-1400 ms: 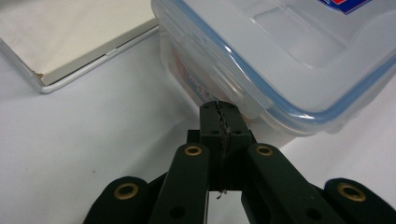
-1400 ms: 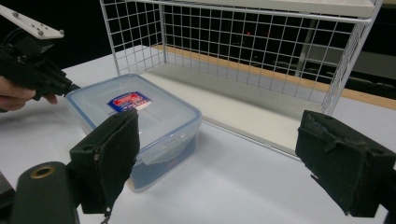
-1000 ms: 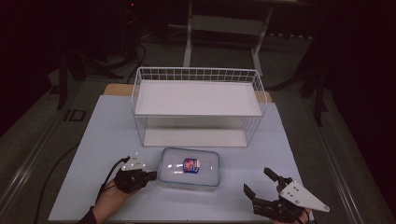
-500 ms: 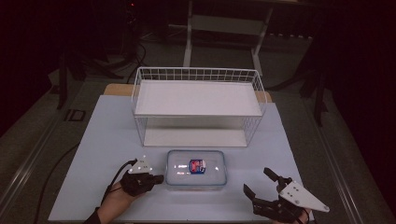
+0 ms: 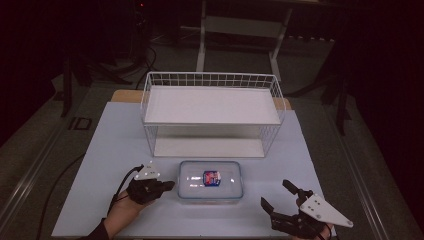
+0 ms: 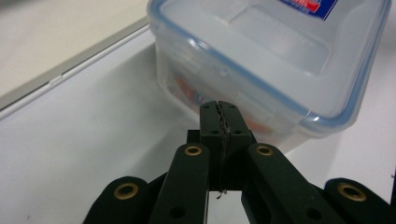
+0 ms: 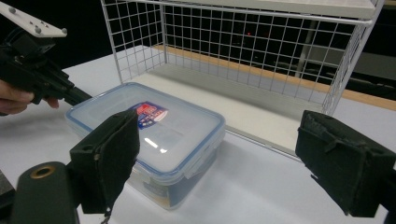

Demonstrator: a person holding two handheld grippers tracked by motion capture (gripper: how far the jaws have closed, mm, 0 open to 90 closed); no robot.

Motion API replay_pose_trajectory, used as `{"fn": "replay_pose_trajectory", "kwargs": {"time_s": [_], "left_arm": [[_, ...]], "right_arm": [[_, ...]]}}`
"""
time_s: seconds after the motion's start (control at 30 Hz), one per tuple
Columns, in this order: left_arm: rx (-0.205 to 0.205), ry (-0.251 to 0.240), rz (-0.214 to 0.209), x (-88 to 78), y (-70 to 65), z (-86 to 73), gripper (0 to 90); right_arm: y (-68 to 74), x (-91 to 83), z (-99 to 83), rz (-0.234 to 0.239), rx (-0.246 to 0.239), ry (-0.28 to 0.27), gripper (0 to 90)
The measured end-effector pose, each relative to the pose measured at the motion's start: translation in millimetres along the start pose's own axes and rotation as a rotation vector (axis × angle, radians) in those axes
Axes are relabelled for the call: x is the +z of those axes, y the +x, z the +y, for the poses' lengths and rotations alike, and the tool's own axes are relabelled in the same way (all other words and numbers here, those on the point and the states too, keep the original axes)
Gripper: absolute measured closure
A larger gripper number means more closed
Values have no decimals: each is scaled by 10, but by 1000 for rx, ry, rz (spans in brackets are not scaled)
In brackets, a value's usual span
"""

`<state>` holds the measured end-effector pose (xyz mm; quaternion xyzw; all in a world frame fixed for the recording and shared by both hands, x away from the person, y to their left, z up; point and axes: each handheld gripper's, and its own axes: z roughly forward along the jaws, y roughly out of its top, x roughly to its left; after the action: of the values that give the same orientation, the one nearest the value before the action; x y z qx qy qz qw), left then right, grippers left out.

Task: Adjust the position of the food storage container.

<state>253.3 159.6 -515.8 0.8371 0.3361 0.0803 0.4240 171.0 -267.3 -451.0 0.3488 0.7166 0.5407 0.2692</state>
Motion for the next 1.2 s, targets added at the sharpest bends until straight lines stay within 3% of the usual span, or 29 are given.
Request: {"fn": "replay_pose_trajectory", "kwargs": {"time_s": [0.17, 0.57, 0.73, 0.83, 0.9, 0.97, 1.07, 1.13, 1.2], "left_arm": [[-1, 11, 9, 45, 0, 29, 887], [11, -1, -20, 210, -55, 131, 887], [-11, -55, -48, 97, -23, 135, 875], [-22, -88, -58, -26, -38, 167, 817], [-24, -103, -76, -100, -66, 190, 729], [-42, -135, -125, -156, -81, 196, 614], [-79, -157, -188, -188, -107, 202, 323], [-62, -156, -213, -202, -147, 216, 147], [-68, -166, -210, -219, -176, 240, 119]], "right_arm": [[3, 0, -1, 0, 0, 1, 133], [-3, 17, -14, 0, 2, 10, 134], [-4, 12, -16, 11, 10, 3, 133], [2, 14, -11, 14, 9, 1, 133], [8, 17, -9, 16, 9, 2, 134], [11, 20, -9, 19, 9, 3, 136], [11, 47, -16, 19, 1, 18, 138], [9, 61, -22, 28, 2, 27, 138], [16, 68, -21, 29, -3, 26, 138]]}}
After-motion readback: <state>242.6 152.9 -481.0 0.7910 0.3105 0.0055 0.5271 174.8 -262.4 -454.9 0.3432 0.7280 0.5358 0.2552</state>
